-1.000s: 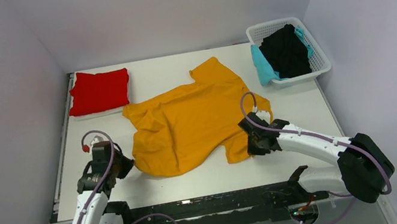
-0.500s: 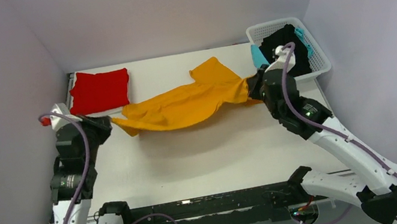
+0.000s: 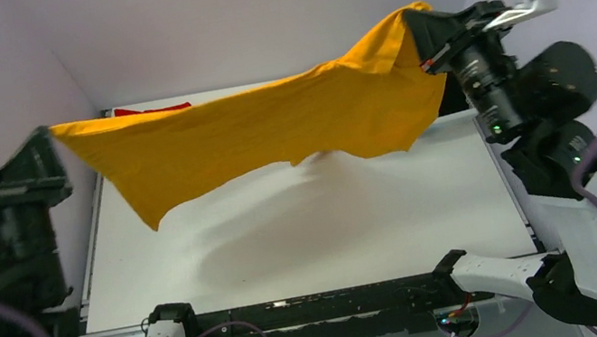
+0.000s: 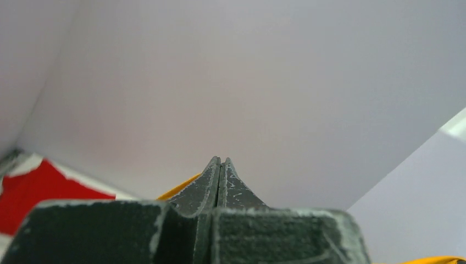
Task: Fold and stack the t-shirts
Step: Flatten out the tshirt
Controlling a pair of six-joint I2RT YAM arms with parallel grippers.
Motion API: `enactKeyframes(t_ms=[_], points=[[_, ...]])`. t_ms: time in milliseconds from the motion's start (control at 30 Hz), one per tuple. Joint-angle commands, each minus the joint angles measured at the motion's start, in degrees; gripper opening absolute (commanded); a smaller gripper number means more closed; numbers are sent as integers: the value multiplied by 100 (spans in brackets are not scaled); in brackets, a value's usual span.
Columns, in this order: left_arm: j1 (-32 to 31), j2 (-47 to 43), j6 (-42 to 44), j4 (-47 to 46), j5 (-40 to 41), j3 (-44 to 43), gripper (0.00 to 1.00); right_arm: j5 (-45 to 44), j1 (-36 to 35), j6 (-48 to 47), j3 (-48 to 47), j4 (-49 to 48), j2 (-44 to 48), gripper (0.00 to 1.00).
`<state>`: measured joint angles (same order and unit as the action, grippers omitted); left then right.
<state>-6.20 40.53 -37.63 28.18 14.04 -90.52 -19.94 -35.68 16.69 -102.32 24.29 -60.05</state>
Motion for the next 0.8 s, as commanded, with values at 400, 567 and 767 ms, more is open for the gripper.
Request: enactKeyframes(t_ms=[400,567,767], points=[[-9,298,643,-73,171,-810,0,661,9,-1046,-1801,-80,-625,0],[-13,1066,551,-352,504,63,0,-789,23,-1608,-524,-933,-872,0],[-13,2565,300,-1469,725,1848,0,-1047,842,-1086,1813,-2018,-1394,0]])
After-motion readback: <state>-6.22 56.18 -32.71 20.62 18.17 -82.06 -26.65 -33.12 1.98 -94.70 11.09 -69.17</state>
